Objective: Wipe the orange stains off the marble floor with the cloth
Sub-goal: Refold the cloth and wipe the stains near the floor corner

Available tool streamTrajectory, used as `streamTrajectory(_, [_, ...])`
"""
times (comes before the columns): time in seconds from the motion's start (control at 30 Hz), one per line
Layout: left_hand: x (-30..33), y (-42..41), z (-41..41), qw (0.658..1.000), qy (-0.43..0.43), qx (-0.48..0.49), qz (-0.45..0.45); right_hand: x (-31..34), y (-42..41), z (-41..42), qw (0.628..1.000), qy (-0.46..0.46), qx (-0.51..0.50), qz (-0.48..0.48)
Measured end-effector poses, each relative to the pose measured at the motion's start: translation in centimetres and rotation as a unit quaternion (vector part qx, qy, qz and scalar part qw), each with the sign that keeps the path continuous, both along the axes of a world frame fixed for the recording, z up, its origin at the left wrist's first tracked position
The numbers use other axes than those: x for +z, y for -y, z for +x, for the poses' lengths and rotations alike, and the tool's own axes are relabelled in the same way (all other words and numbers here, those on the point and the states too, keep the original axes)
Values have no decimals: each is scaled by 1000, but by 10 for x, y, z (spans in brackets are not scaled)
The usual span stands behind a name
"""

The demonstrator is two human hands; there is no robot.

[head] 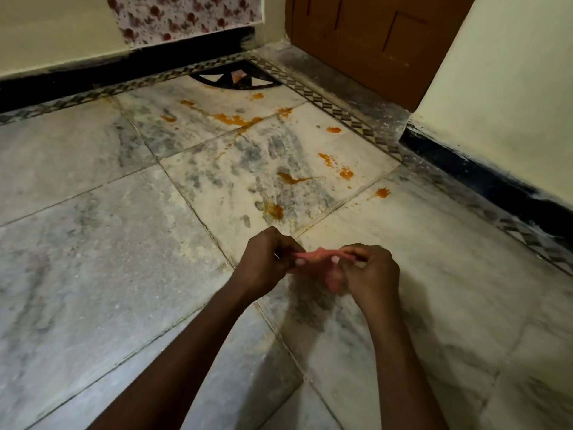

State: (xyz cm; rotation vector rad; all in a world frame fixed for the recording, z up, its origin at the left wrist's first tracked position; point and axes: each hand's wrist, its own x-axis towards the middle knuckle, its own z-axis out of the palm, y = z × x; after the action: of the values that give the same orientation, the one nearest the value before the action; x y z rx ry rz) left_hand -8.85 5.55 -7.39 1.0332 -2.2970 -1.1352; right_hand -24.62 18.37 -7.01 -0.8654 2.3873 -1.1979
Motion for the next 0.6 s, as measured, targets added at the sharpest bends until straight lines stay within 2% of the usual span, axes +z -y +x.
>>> streamTrajectory(0.07, [7, 4, 0, 999, 34, -27, -8, -1, 3, -5, 1000, -14, 15, 12])
streamTrajectory(0.23, [22, 26, 1, 992, 42, -36, 111, 10, 12, -28, 986, 106, 126, 11])
streamTrajectory(0.37, [14, 49, -13, 987, 18, -31, 158, 0, 46, -44, 988, 106, 115, 6])
streamTrajectory(0.4, [7, 55, -17, 987, 37, -35, 154, -9, 55, -45, 991, 87, 98, 21])
streamTrajectory(0.5, [-30, 73, -17, 986, 147, -17, 83, -45, 65, -38, 994, -87, 40, 48])
streamTrajectory(0.6, [-59, 84, 1, 989, 142, 33, 6, -89, 56, -14, 981, -167, 94, 39])
